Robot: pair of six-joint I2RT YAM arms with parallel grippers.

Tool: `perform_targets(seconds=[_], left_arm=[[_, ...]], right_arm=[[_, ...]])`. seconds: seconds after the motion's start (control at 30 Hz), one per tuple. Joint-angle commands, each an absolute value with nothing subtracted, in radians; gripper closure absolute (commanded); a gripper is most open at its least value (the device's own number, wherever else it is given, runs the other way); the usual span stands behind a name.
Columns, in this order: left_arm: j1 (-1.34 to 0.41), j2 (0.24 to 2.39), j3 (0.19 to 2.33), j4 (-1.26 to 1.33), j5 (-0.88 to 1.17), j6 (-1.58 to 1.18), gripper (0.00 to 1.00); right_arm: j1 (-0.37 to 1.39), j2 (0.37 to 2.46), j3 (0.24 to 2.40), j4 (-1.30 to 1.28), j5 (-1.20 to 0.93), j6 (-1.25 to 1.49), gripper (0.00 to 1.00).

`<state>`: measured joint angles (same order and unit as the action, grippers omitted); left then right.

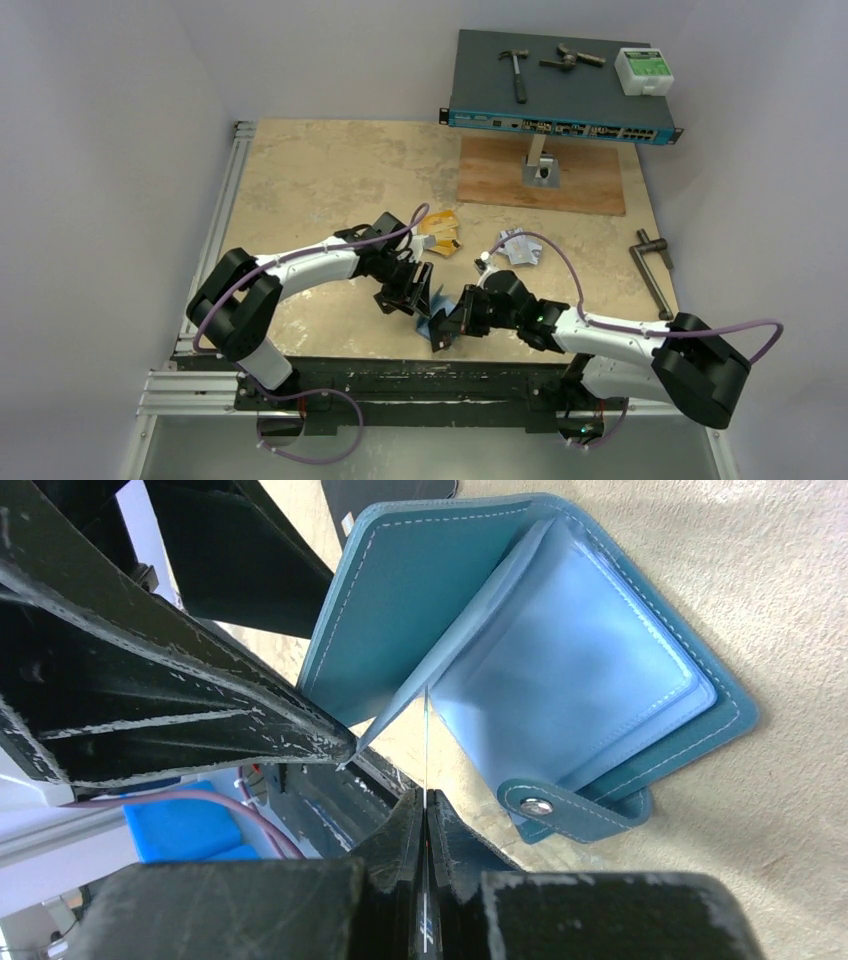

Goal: Put the credit cards into the card holder
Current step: Pick up the card holder from the center of the board.

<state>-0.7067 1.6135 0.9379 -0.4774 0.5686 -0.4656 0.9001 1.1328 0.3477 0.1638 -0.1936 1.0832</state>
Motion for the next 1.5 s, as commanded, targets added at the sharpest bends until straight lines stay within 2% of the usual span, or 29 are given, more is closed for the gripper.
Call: perform_targets(seconds=[0.0,0.57,0.77,1.1,1.27,1.47], left_arm=[[-0.677,1.579,0.925,-0.435,0.629,-0.500,0.42],[-0.660,1.594,0.916,-0.387,0.720,-0.521,0.39],[-0.662,1.614,0.925,-0.426,0.636,-0.477,0.47],[-0.659,1.616,0.986,-0.565,0.471,-0.391,0.48],[-0.637,1.624,0.984,-0.574,0.501,-0.396,0.48],[-0.607,1.652,0.999,-0.594,0.527,-0.381,0.56]], right_arm=[[0.894,1.158,0.377,0.256,-0.190,1.070,1.00],[0.864,1.235,0.427,0.307,-0.216,1.038,1.00],[0.850,1.238,0.429,0.306,-0.220,1.029,1.00],[0.830,1.284,0.438,0.363,-0.256,1.021,1.00],[0.830,1.326,0.455,0.397,-0.275,1.017,1.00],[0.829,1.352,0.485,0.426,-0.283,1.015,1.00]])
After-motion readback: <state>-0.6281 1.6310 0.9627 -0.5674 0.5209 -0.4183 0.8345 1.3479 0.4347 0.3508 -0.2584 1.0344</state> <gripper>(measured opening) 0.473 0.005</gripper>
